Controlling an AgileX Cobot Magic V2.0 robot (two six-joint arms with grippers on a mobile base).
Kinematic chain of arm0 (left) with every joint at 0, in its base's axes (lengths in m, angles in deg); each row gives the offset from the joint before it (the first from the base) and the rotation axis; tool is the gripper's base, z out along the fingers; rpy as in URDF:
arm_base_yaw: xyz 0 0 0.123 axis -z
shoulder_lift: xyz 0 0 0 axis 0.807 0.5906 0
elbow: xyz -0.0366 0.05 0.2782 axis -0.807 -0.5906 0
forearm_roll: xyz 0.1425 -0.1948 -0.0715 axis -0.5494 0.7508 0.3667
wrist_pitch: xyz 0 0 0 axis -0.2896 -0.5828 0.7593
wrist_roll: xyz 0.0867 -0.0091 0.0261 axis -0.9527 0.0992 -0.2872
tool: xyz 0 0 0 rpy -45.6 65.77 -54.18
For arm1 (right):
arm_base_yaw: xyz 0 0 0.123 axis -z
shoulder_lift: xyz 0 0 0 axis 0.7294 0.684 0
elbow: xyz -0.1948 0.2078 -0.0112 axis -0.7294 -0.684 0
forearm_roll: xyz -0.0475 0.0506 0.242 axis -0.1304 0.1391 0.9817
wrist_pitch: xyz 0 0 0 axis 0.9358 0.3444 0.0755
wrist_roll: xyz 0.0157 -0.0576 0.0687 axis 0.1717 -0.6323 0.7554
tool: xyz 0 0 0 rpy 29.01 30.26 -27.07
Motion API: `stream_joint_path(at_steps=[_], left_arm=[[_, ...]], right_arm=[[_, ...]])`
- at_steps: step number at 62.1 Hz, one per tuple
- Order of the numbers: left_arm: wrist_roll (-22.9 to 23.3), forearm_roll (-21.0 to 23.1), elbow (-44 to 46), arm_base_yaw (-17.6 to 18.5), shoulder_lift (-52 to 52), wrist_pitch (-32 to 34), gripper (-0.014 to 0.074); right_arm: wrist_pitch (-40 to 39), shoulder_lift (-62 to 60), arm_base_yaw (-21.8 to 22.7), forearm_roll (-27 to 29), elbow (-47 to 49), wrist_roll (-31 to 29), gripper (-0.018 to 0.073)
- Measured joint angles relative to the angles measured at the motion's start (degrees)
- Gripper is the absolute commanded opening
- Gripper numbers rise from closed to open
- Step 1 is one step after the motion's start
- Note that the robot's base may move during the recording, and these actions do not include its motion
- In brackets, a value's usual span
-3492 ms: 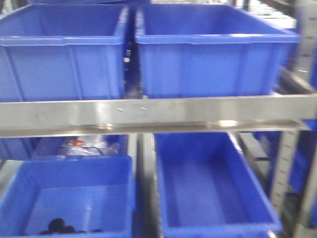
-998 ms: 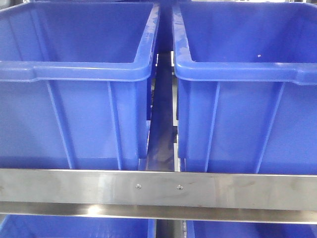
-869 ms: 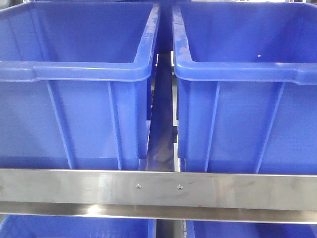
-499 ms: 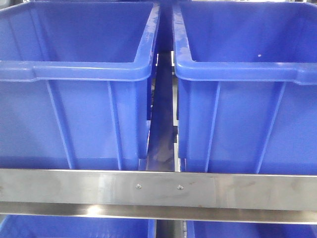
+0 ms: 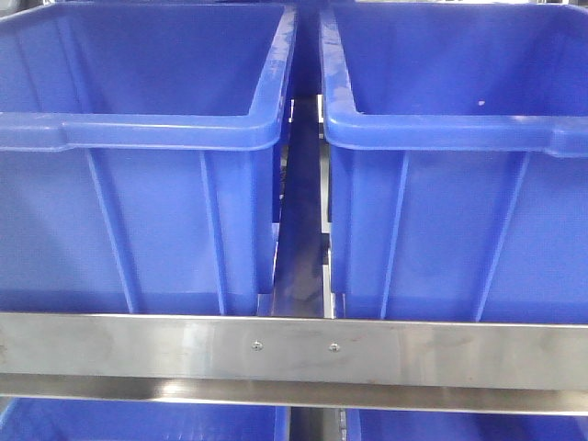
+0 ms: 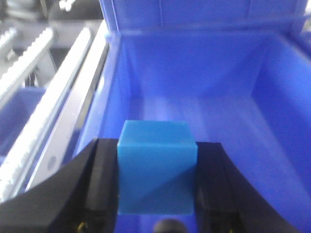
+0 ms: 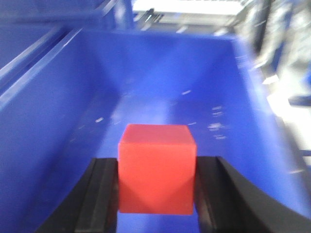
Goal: Sort and place red and blue blocks on shelf
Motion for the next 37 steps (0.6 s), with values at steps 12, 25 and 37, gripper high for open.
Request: stream_joint_path(at_steps=[12,25,37], left_arm=[[0.00,-0.12,2.82,7.30,8.53,5.78,0.0125],[0.00,-0.71,6.13,13.45,16.84,9.37,0.0187],[0.00,-0.71,6.92,15.07,20.08,9.37,0.0640]], right_arm=[[-4.92,7.50,-4.33,0.00,0.79,0.00,0.0058],[-9.29,9.30,-6.04,0.00,0.91,-0.10,0.0105],[-10.88,9.30,-6.04,0.00,1.05,-0.10,0.0371]])
